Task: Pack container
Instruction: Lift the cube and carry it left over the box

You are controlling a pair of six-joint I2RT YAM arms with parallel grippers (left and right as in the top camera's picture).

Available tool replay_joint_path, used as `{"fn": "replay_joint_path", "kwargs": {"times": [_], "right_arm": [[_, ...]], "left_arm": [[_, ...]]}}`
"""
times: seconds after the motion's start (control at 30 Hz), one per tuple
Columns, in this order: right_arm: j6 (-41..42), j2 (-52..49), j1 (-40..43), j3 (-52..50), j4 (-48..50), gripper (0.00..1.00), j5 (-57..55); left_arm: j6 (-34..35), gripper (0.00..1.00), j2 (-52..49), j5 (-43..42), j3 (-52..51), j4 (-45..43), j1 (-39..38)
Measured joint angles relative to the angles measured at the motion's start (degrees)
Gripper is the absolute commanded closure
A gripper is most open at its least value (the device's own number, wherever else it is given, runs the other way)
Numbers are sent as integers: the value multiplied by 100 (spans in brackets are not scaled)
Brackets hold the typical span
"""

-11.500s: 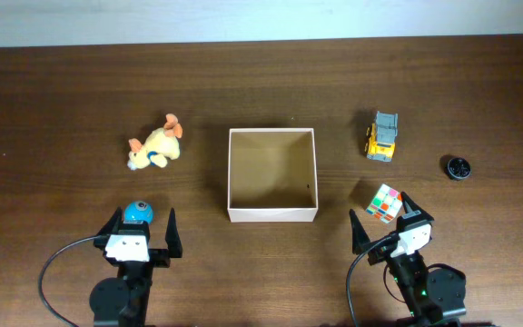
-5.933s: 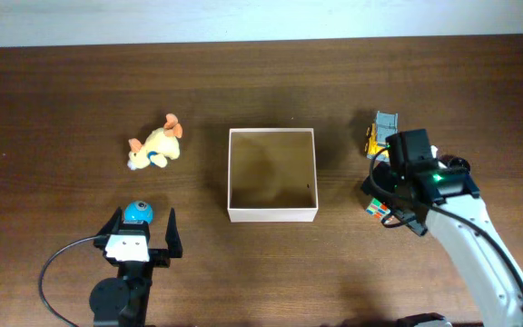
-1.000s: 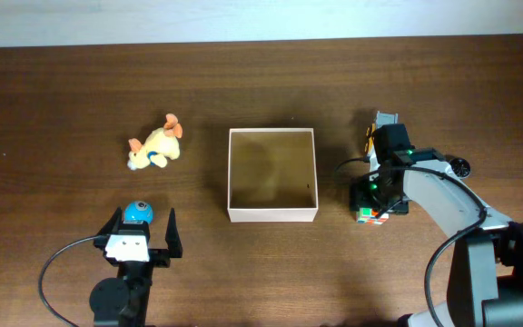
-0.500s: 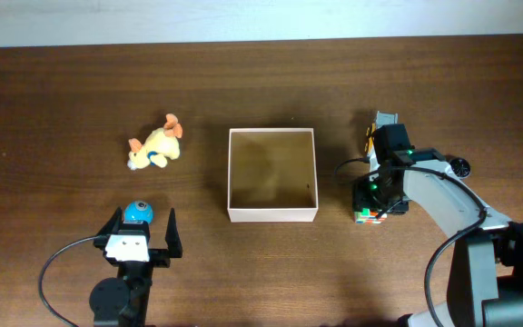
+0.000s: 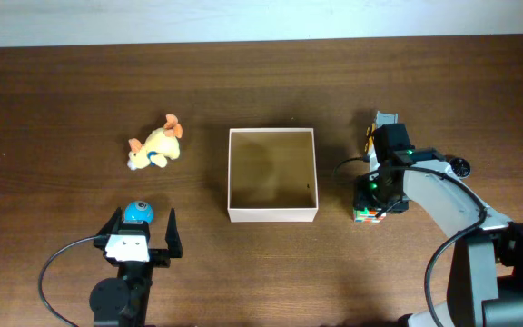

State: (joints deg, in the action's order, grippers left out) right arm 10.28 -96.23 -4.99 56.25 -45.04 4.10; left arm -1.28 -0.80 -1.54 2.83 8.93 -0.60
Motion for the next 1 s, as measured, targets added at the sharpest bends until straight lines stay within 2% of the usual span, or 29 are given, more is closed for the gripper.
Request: {"fn": "replay_joint_path", "kwargs": {"times": [0.43,0.83,1.0], "right_arm": [[0,-37,0,378,-330,49,4],[-26,-50,-39,2280,-1519,49,7],[-33,-50,-367,2988,-1792,48,4]], "left_arm": [[0,1,0,0,0,-2,0],[0,1,2,0,0,0,0],[0,1,2,0,0,-2,0]]}}
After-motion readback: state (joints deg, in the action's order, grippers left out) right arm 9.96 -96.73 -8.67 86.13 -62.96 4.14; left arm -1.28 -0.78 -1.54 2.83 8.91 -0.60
